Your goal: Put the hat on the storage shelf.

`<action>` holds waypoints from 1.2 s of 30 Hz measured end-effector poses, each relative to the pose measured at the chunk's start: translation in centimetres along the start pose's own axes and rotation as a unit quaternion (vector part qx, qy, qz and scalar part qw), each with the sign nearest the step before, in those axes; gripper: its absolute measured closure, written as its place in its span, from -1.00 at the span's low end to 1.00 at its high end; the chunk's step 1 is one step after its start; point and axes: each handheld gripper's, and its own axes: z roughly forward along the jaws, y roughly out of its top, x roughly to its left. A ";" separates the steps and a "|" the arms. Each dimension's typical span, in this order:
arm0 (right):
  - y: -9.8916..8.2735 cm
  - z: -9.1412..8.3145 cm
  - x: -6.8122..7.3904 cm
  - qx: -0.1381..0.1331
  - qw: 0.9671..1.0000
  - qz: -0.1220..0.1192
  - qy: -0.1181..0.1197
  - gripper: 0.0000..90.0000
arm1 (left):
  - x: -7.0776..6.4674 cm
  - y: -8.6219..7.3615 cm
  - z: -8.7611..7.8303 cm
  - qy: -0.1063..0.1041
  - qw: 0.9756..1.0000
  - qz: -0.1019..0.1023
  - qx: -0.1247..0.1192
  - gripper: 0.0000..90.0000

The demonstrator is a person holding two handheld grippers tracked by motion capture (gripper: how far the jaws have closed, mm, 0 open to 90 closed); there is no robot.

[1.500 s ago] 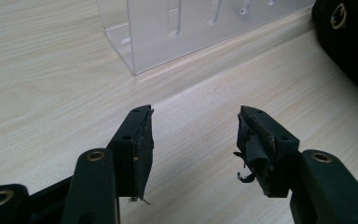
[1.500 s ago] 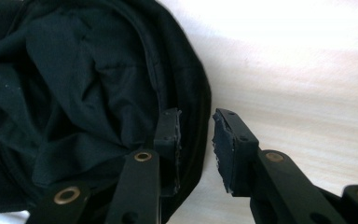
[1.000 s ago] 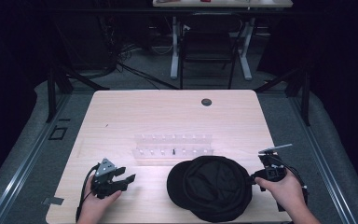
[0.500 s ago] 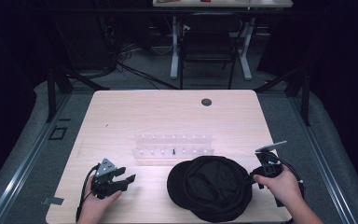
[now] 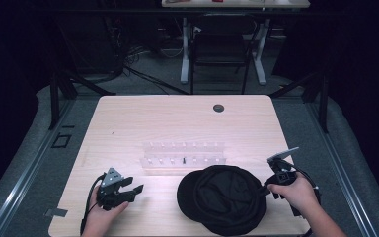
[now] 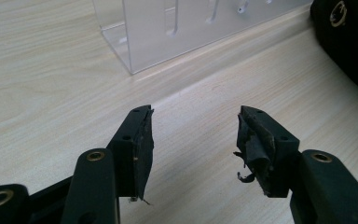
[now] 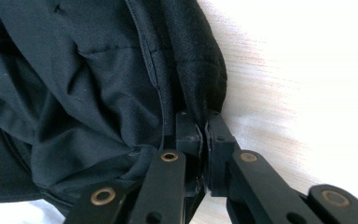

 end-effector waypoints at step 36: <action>-0.9 -7.3 4.2 -0.036 0.985 0.004 0.169 0.96 | 0.0 -0.1 0.0 0.000 1.000 -0.005 0.002 0.02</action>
